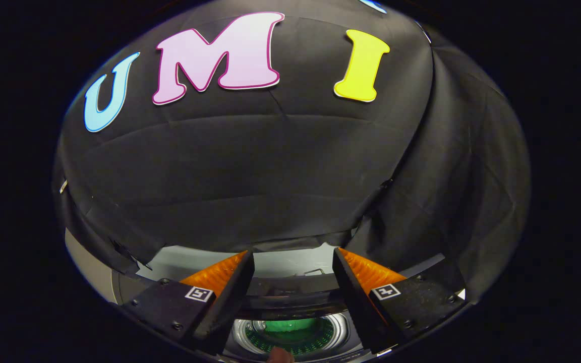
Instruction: Put the clothes into the washing machine and then close the washing machine lid.
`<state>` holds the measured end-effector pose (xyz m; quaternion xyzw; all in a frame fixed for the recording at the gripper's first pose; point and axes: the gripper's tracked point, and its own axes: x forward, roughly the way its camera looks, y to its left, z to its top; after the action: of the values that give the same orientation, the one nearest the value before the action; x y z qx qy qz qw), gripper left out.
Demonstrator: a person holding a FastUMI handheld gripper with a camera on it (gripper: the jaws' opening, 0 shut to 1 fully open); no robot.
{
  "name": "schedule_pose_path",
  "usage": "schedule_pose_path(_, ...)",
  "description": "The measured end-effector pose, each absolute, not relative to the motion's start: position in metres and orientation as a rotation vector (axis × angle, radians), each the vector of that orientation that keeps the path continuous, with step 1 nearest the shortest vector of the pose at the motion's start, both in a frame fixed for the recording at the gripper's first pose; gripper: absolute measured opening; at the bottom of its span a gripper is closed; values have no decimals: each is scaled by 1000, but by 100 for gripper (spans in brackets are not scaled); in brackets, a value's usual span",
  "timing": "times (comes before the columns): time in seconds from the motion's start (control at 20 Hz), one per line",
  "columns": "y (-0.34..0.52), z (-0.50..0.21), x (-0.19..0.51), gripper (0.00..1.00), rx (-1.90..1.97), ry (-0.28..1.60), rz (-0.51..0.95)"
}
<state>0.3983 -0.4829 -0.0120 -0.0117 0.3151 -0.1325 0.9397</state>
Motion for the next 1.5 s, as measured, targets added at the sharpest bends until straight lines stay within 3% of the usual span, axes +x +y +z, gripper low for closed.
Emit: schedule_pose_path(1.5,-469,-25,308,98,-17,548,-208)
